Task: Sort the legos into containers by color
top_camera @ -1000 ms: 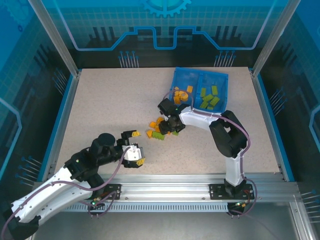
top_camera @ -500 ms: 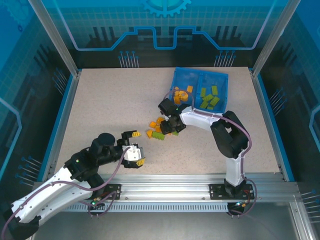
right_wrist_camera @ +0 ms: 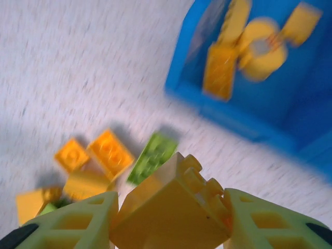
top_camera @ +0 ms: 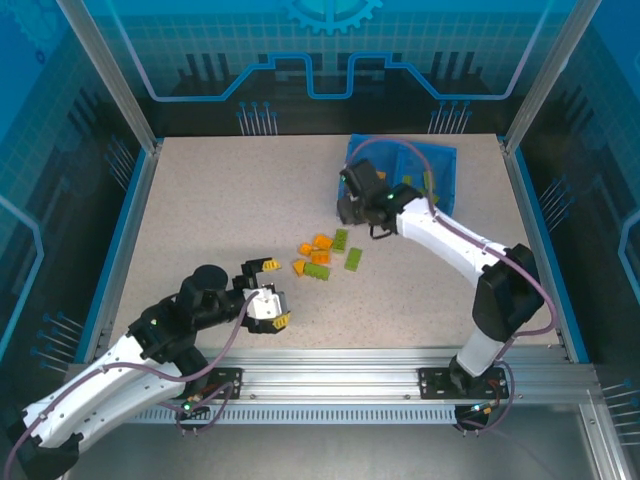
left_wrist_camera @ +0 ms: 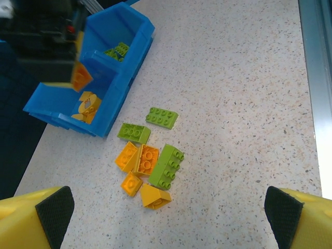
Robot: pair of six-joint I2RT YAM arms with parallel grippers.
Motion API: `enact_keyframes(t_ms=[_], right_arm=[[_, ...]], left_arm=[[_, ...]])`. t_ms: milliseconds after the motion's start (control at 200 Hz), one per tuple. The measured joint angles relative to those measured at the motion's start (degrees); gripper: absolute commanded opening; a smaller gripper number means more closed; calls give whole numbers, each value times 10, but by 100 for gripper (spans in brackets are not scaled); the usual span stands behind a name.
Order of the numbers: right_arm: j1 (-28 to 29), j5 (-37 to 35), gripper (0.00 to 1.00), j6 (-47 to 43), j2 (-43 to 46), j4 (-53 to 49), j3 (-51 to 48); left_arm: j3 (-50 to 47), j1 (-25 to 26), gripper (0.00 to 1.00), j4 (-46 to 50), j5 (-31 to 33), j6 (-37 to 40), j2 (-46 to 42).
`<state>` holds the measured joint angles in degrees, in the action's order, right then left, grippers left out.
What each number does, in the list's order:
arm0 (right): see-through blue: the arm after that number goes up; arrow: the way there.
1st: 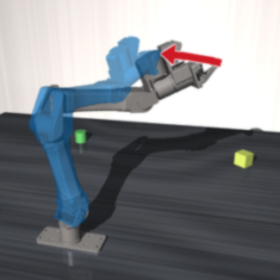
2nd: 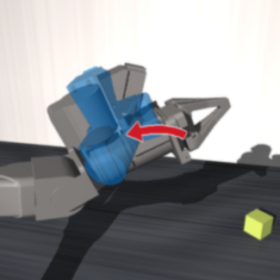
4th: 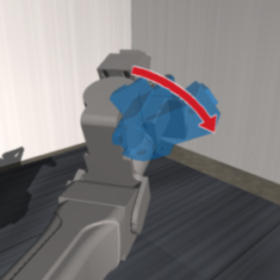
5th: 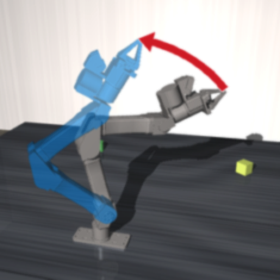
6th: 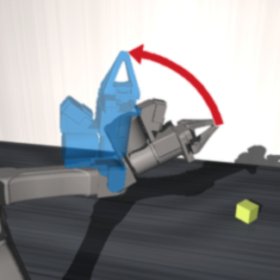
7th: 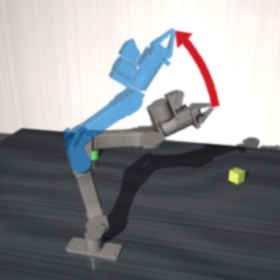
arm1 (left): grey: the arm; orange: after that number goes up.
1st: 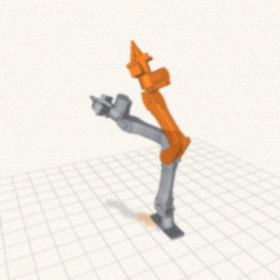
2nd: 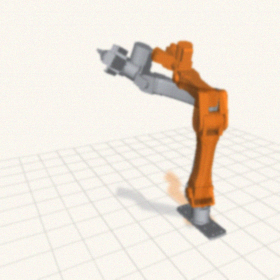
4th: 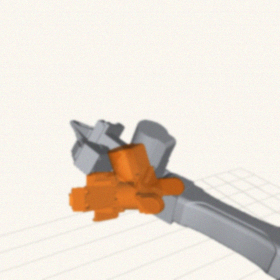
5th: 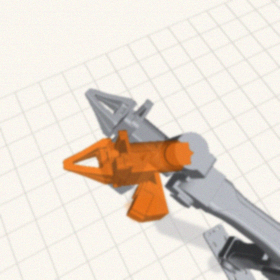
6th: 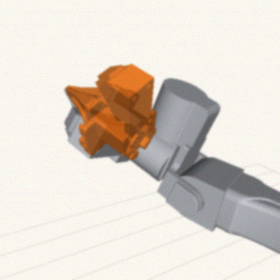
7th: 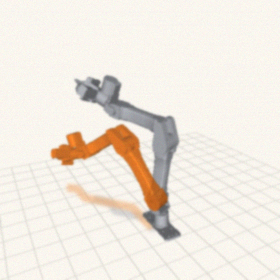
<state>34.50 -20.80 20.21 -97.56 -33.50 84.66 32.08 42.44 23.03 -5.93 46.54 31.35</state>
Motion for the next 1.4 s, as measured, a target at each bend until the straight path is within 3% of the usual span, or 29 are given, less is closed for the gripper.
enact_keyframes(t_ms=[170, 330, 505, 675, 770, 975, 1121, 1271, 1401], right_arm=[[-71, -43, 44, -40, -102, 37, 119], [-120, -42, 45, -57, -250, 30, 256], [-150, -28, 58, -63, -380, -20, 408], [-150, -21, 66, -63, -413, -66, 472], [-148, -12, 62, -63, -406, -72, 472], [-142, 9, 61, -50, -314, -81, 386], [-120, 42, 63, -18, -137, -55, 210], [-55, 58, 66, 46, 66, -13, 14], [2, 72, 70, 125, 149, 2, -116]], left_arm=[[0, -4, 99, -6, 0, -1, 0], [0, -5, 99, -8, 1, 0, 0], [-1, -7, 99, -9, 3, 0, 0], [-1, -7, 99, -9, 6, 0, -3], [-4, -7, 99, -11, 6, 0, -3], [-4, -7, 99, -10, 7, -1, -2], [-4, -7, 99, -11, 7, -1, -2], [-4, -8, 99, -10, 2, -1, -1], [-4, -10, 99, -10, -4, -1, 14]])
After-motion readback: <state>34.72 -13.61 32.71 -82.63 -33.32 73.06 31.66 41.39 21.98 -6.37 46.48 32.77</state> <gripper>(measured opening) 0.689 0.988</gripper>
